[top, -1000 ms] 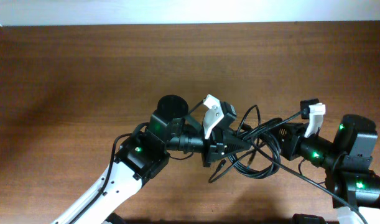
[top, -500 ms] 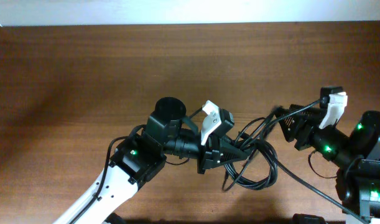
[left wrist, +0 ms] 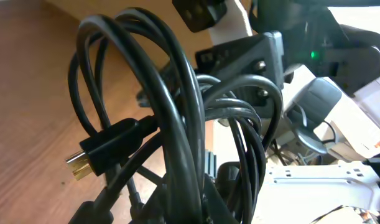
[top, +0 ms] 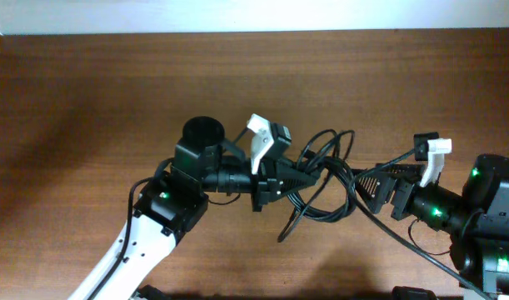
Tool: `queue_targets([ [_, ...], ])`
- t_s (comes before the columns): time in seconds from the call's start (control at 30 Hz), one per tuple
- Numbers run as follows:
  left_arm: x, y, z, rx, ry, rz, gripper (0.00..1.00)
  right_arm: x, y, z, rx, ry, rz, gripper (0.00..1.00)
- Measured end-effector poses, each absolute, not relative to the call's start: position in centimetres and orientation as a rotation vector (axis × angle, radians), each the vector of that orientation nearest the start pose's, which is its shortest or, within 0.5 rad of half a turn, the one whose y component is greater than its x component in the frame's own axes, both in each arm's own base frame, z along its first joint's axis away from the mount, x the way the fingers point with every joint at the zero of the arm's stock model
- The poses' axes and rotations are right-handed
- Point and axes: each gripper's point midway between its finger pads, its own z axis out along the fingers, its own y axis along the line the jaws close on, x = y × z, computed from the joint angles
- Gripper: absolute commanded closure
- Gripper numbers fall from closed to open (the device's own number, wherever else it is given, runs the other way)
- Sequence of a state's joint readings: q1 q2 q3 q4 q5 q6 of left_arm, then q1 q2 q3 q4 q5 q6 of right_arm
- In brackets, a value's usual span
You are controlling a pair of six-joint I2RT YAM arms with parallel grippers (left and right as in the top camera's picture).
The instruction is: Untangle cables
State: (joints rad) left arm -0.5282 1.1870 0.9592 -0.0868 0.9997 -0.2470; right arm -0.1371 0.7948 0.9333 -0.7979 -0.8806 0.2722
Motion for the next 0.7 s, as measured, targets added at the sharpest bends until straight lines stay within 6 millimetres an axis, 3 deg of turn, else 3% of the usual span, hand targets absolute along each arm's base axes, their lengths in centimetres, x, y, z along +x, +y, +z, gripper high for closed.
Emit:
queue_targets([
  [0.27, 22.0, -29.0, 33.4, 1.048, 1.548, -1.376, 1.0, 21.3, 12.1, 29.8, 0.236, 2.176, 1.443, 0.02],
  [0.4, 21.6, -29.2, 33.4, 1.119, 1.474, -1.321, 1.0, 20.5, 12.9, 30.6, 0.38, 2.193, 1.623, 0.19],
  [0.5, 19.8, -30.7, 33.3, 1.251, 1.343, -1.254, 1.0, 20.2, 13.1, 30.9, 0.478, 2.206, 1.711, 0.3],
  [0.6, 20.3, -31.3, 32.4, 1.244, 1.377, -1.16, 1.0, 20.1, 13.2, 31.0, 0.534, 2.211, 1.75, 0.39],
  [0.7, 20.8, -31.4, 32.2, 1.231, 1.389, -1.116, 1.0, 20.1, 13.2, 31.0, 0.556, 2.21, 1.761, 0.43],
])
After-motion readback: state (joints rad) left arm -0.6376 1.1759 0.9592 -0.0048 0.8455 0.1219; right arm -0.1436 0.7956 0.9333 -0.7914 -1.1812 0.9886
